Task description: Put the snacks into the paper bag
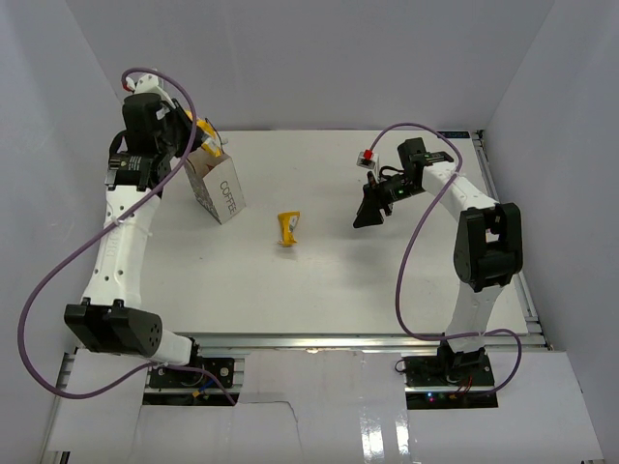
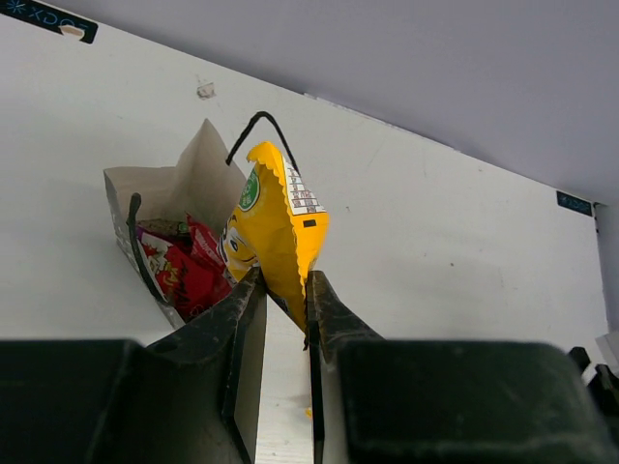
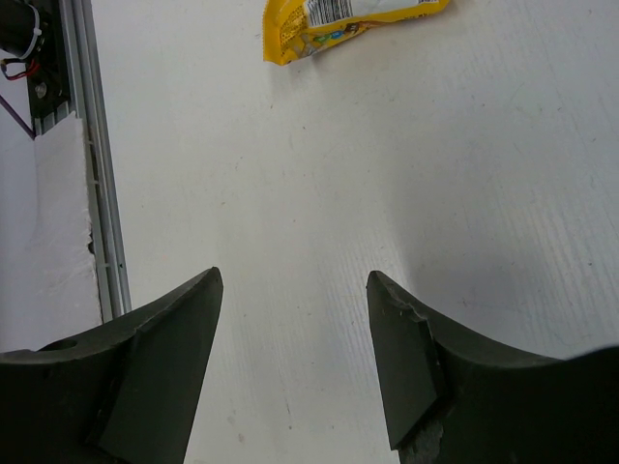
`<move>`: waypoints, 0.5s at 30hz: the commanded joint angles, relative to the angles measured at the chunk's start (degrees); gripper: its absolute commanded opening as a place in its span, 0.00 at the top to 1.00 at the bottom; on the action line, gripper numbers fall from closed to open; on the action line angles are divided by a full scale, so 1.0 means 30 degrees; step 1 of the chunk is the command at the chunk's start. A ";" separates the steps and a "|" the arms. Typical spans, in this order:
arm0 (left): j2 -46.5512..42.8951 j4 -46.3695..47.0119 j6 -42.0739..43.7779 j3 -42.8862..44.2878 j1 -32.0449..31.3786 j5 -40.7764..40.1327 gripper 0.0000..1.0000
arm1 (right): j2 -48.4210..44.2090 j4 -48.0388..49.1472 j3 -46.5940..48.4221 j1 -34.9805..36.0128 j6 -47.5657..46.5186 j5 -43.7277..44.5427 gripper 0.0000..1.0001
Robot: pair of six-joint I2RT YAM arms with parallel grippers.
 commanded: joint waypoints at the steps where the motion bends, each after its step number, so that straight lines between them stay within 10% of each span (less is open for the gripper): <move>1: 0.0598 -0.0076 0.0883 0.0555 0.0464 -0.0081 1.00 | -0.0418 -0.0008 -0.0053 0.0026 -0.0236 -0.0255 0.32; 13: 0.2974 0.0745 0.1822 0.1024 0.0875 0.0302 0.98 | -0.0389 -0.0037 -0.0141 0.0114 -0.0090 -0.0518 0.32; 15: 0.2975 0.0745 0.1734 0.0878 0.0875 0.0302 0.75 | -0.0184 -0.0153 -0.0112 0.0494 -0.0003 -0.0577 0.33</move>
